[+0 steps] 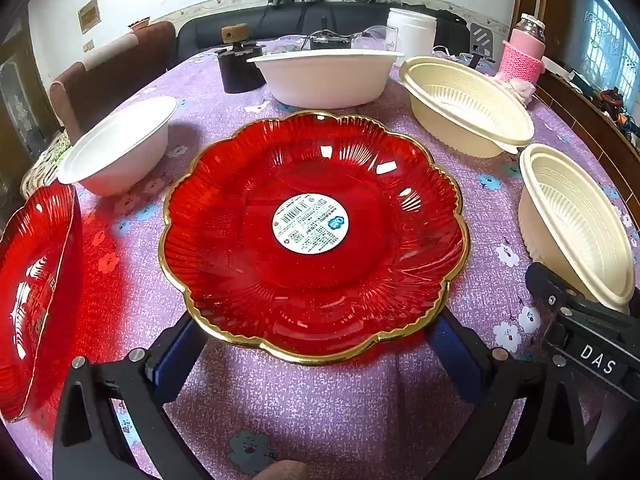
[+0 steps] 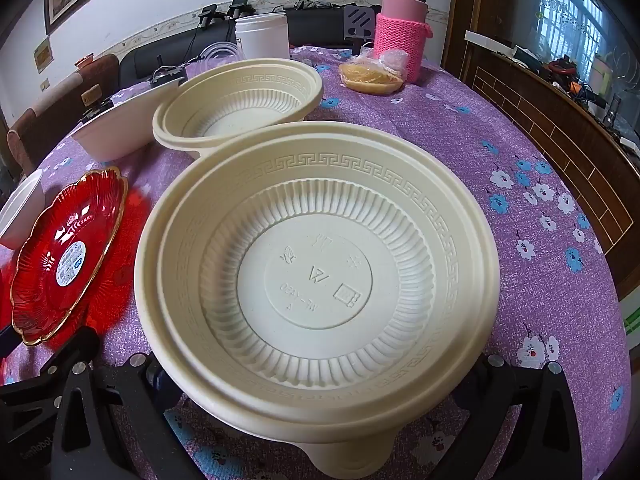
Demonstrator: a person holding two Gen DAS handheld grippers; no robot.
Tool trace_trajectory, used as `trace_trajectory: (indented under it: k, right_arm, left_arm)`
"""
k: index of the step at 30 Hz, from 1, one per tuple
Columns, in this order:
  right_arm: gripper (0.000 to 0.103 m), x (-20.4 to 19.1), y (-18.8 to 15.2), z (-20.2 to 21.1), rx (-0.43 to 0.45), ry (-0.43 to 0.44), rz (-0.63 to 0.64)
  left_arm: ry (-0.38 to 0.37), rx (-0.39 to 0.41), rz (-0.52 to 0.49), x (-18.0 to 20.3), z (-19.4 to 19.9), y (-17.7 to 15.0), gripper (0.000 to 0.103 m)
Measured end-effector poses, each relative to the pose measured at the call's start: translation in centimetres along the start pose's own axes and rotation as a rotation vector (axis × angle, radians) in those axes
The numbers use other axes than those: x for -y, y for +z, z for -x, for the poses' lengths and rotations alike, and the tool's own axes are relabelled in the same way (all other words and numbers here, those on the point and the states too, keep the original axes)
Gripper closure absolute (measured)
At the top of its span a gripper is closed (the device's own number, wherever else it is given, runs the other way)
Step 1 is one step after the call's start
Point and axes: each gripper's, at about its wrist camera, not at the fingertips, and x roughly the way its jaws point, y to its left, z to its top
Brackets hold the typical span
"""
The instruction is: Organize plates and bowls
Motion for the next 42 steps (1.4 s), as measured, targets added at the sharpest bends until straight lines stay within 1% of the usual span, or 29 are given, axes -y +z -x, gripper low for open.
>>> trace_trajectory:
  k: [14, 20, 22, 24, 28, 29, 32, 35, 37, 38, 40, 42]
  right_arm:
    - [0.001, 0.0, 0.0, 0.0, 0.002, -0.001, 0.001]
    - [0.001, 0.0, 0.0, 0.0, 0.002, -0.001, 0.001]
    - [0.001, 0.0, 0.0, 0.0, 0.002, -0.001, 0.001]
    - [0.001, 0.0, 0.0, 0.0, 0.002, -0.001, 0.001]
    - [0.001, 0.0, 0.0, 0.0, 0.001, -0.005, -0.008]
    - [0.001, -0.1, 0.0, 0.0, 0.001, -0.01, -0.014]
    - [0.001, -0.4, 0.2, -0.3, 0.0, -0.015, -0.029]
    - [0.001, -0.3, 0.5, -0.4, -0.006, -0.028, -0.053]
    - [0.001, -0.2, 0.5, -0.5, -0.027, -0.027, -0.045]
    - [0.001, 0.1, 0.4, -0.3, -0.044, -0.012, -0.031]
    - [0.001, 0.1, 0.3, -0.2, -0.052, -0.014, -0.033]
    - [0.001, 0.2, 0.0, 0.0, -0.053, -0.006, -0.029]
  left_arm:
    - [0.001, 0.001, 0.0, 0.0, 0.0, 0.0, 0.0]
    - [0.028, -0.002, 0.028, 0.2, 0.4, -0.5, 0.0]
    - [0.026, -0.012, 0.026, 0.2, 0.9, -1.1, 0.0]
    - [0.004, -0.03, -0.005, -0.1, 1.4, -1.7, 0.0]
    - [-0.027, -0.088, -0.039, -0.2, 1.5, -1.6, 0.0]
    - [-0.026, -0.085, -0.039, -0.2, 1.6, -1.8, 0.0]
    - [-0.011, -0.04, -0.018, -0.2, 1.9, -2.5, 0.0]
    - [0.013, -0.034, 0.006, 0.1, 1.8, -2.3, 0.0]
    - [0.002, -0.049, -0.008, 0.1, 1.7, -2.1, 0.0]
    - [-0.006, -0.057, -0.018, 0.0, 1.8, -2.2, 0.0]
    - [-0.022, -0.073, -0.036, -0.1, 2.5, -2.8, 0.0]
    - [-0.059, -0.057, -0.024, -0.6, 4.1, -3.7, 0.0]
